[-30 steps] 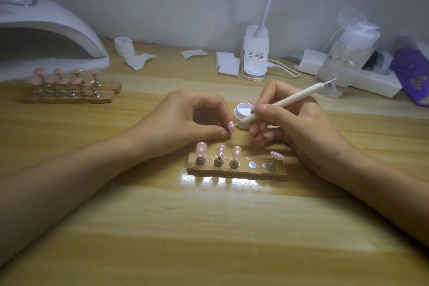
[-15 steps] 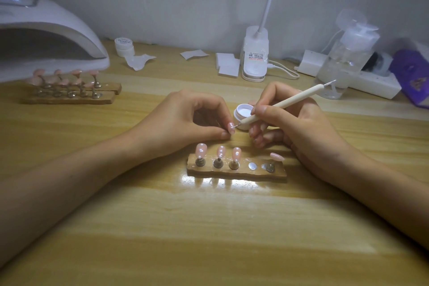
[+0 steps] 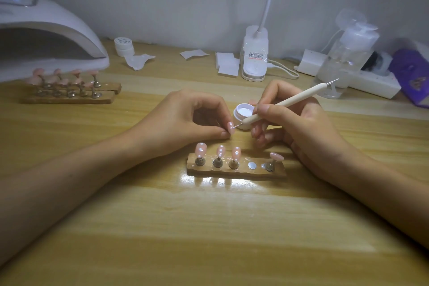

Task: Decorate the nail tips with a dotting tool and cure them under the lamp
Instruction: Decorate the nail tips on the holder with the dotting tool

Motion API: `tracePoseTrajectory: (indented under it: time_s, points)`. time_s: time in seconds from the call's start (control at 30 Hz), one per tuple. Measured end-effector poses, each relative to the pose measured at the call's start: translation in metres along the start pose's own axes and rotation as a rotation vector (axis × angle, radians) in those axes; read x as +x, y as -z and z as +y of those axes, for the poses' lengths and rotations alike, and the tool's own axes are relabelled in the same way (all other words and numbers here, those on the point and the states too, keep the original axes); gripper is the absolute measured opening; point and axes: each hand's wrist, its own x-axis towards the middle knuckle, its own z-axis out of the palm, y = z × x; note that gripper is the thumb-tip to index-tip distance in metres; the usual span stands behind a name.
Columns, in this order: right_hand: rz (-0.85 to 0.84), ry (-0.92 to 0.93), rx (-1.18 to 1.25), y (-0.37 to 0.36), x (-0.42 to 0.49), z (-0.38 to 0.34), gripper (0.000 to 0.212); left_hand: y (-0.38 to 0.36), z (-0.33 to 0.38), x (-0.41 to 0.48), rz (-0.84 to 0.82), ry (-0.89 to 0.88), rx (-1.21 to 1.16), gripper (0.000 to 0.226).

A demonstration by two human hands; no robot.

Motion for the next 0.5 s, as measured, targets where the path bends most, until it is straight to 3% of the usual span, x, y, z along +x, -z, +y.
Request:
tracePoseTrajectory:
  time_s: [0.5]
  points:
    - [-0.009,-0.026,-0.037,0.0001,0.0009,0.0018,0.017,0.0002,0.0009,-0.0001,0.001,-0.001,0.001,0.013]
